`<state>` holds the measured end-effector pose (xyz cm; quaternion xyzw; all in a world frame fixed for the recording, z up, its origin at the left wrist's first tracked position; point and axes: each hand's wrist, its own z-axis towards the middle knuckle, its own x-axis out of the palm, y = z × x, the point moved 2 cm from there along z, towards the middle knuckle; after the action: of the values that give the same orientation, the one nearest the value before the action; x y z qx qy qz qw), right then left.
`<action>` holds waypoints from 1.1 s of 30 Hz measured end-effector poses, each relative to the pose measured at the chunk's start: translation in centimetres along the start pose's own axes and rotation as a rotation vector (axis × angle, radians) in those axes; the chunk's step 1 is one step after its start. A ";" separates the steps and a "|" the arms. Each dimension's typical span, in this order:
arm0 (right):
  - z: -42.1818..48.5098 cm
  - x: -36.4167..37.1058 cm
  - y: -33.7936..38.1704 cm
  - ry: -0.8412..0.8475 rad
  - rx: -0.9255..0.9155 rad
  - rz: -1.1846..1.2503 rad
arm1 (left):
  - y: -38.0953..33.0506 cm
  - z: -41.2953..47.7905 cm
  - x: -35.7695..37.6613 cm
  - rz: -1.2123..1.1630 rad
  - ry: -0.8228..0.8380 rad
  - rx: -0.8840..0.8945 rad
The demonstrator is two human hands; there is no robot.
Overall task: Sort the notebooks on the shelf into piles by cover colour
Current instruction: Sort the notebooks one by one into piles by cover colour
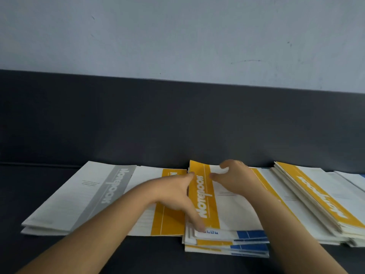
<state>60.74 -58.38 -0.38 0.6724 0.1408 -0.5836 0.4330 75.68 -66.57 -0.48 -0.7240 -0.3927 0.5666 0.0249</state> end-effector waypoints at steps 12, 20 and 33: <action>-1.5 1.2 1.9 0.104 -0.357 0.020 | 3.0 -3.3 -4.9 -0.204 0.020 0.044; -1.6 -1.7 4.3 -0.213 -0.598 -0.010 | 4.2 -4.4 -7.6 -0.516 -0.398 0.276; -2.2 0.8 4.5 0.169 0.021 0.865 | 6.8 -2.3 -7.5 -0.913 -0.744 -0.001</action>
<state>65.57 -59.63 0.61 0.7191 -0.1250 -0.2931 0.6175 80.95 -74.83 3.05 -0.2343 -0.6473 0.7142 0.1263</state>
